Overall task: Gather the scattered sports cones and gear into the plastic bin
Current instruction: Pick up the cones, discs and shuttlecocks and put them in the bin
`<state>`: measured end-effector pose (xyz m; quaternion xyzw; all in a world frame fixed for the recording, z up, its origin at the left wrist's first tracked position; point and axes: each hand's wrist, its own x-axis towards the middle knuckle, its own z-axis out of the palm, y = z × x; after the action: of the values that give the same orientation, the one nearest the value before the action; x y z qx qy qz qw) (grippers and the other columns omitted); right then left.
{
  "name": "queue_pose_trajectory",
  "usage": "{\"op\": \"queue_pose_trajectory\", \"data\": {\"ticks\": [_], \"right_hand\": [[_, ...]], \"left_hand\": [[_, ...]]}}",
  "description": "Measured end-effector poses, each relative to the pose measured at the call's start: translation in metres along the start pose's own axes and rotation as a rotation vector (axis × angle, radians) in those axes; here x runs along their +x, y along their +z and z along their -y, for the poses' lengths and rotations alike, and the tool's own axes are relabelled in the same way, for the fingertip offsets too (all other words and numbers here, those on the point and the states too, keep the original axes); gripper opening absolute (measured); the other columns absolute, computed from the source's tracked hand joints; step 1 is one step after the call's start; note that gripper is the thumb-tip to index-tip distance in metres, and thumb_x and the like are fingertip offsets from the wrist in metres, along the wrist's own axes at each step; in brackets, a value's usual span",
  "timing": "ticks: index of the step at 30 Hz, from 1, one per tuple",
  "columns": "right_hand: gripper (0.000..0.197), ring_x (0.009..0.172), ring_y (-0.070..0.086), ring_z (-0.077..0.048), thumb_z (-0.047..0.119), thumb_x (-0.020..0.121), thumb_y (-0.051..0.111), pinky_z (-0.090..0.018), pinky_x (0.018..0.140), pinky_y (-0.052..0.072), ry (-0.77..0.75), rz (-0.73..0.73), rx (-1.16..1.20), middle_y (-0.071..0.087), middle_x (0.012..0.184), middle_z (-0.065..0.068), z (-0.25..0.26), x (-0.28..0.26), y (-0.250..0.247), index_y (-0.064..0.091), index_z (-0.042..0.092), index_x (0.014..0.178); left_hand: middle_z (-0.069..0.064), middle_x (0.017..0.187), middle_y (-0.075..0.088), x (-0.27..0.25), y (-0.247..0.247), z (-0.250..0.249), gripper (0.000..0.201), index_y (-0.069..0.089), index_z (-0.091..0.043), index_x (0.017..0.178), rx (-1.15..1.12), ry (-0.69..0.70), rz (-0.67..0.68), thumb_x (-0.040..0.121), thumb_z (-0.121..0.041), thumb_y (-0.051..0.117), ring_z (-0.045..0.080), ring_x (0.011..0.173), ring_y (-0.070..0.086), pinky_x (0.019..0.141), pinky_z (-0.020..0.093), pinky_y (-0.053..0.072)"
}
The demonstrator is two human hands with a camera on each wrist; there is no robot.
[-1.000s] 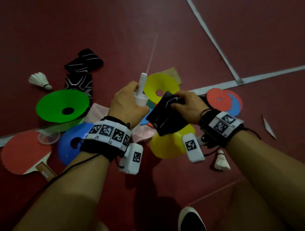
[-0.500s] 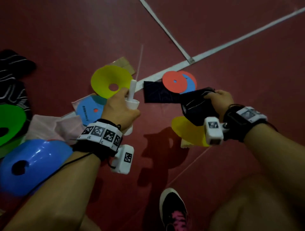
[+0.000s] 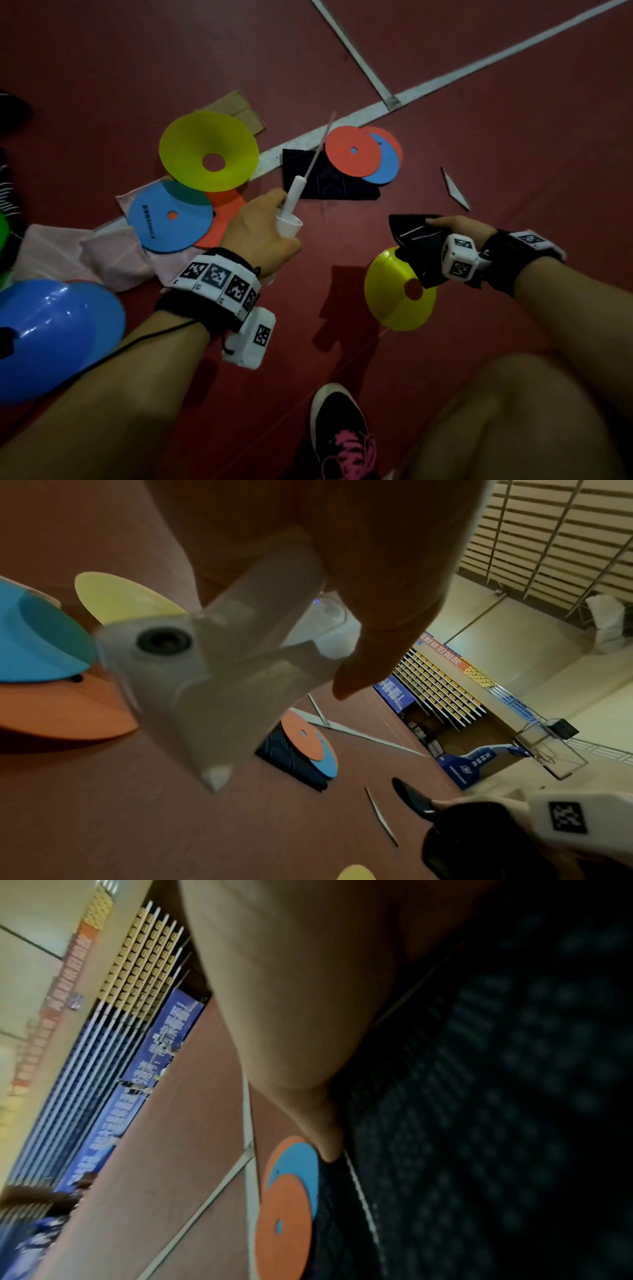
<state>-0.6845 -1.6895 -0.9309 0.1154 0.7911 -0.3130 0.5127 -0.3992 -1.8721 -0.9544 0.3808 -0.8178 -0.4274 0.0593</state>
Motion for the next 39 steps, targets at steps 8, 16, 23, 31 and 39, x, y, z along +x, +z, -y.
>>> {"op": "queue_pose_trajectory", "data": {"ticks": [8,16,23,31,39], "right_hand": [[0.08,0.096,0.067,-0.037,0.049,0.057,0.089,-0.049,0.087,0.054,0.045,-0.182,-0.517,0.069,0.106,-0.018,-0.052,0.065,0.0,0.065,0.001,0.116],[0.059,0.123,0.053,-0.034,0.067,0.057,0.08,-0.049,0.103,0.044,-0.174,-0.161,-1.04,0.046,0.146,-0.005,-0.051,0.114,0.045,0.07,0.032,0.103],[0.052,0.107,0.059,-0.035,0.034,0.087,0.068,-0.038,0.08,0.048,-0.293,-0.213,-1.364,0.059,0.12,-0.015,-0.058,0.091,0.09,0.047,0.009,0.127],[0.039,0.067,0.052,-0.026,0.052,0.088,0.057,-0.035,0.059,0.041,-0.397,-0.176,-1.387,0.059,0.091,-0.008,-0.044,0.073,0.123,0.039,0.019,0.096],[0.048,0.075,0.06,-0.032,0.027,0.072,0.074,-0.042,0.066,0.053,-0.623,-0.012,-1.107,0.06,0.086,-0.007,-0.016,0.021,0.195,0.037,0.023,0.102]], "left_hand": [[0.003,0.085,0.053,-0.003,0.021,0.004,0.031,0.044,-0.022,0.087,0.05,0.084,0.113,0.069,-0.032,0.068,0.03,0.079,0.055,0.065,0.041,0.047],[-0.002,0.083,0.051,0.0,0.022,-0.006,0.029,0.045,-0.024,0.089,-0.009,0.082,0.033,0.068,-0.033,0.063,0.026,0.075,0.053,0.066,0.044,0.049],[0.0,0.082,0.05,-0.002,0.019,-0.003,0.03,0.042,-0.023,0.087,-0.008,0.086,0.004,0.07,-0.028,0.067,0.026,0.073,0.051,0.063,0.043,0.048],[0.001,0.086,0.054,-0.01,-0.004,0.004,0.033,0.046,-0.021,0.092,0.052,0.057,-0.025,0.071,-0.027,0.071,0.024,0.076,0.052,0.063,0.037,0.045],[-0.001,0.086,0.053,-0.025,-0.06,0.013,0.032,0.048,-0.022,0.093,0.016,-0.029,-0.175,0.072,-0.026,0.071,0.025,0.079,0.051,0.064,0.033,0.038]]}}
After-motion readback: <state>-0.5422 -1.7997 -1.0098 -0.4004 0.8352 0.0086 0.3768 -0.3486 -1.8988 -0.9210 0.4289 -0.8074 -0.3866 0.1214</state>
